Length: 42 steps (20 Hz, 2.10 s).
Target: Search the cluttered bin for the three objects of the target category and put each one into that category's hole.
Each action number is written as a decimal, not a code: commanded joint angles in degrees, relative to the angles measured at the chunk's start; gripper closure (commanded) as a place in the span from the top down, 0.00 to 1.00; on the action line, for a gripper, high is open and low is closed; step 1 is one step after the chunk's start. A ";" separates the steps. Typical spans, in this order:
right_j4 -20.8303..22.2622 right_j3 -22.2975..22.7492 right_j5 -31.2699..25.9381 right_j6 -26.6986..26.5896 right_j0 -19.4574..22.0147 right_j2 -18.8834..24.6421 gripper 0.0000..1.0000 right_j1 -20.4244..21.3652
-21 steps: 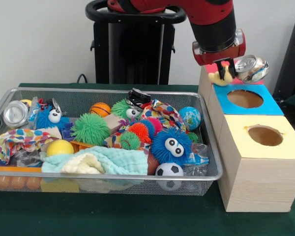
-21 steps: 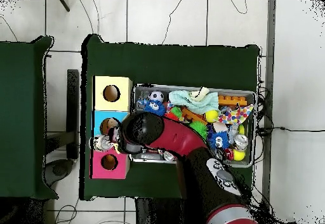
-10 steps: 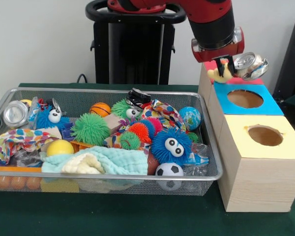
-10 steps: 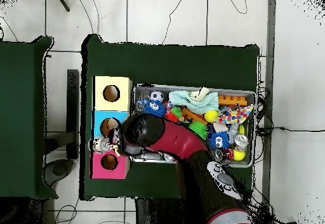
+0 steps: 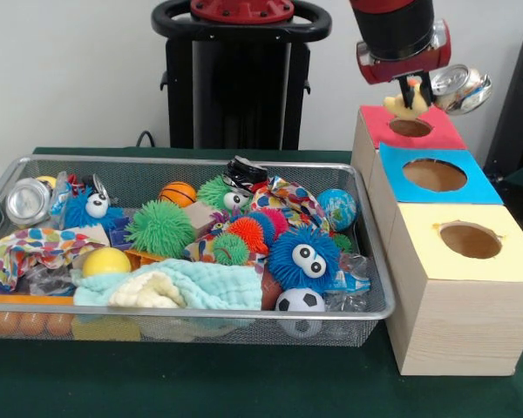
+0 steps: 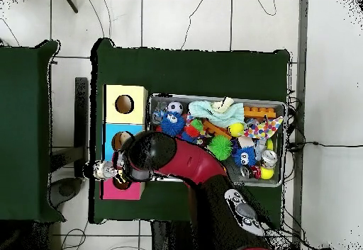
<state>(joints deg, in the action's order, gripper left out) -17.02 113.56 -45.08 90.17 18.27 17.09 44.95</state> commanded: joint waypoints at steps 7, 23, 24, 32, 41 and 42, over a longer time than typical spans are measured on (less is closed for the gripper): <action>-5.59 5.54 2.67 10.29 0.73 0.66 0.00 -2.68; -5.37 9.89 22.01 6.57 4.35 8.09 0.00 -10.57; -5.02 9.70 22.83 6.58 4.48 8.53 0.00 -10.99; -3.88 10.31 26.95 7.15 6.52 12.62 0.00 -11.83; -4.28 7.92 25.65 9.97 4.17 9.10 0.00 -14.07; -3.93 7.09 26.08 9.80 3.87 8.29 0.00 -15.15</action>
<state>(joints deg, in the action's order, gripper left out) -20.60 123.05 -27.42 90.17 23.80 24.93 37.09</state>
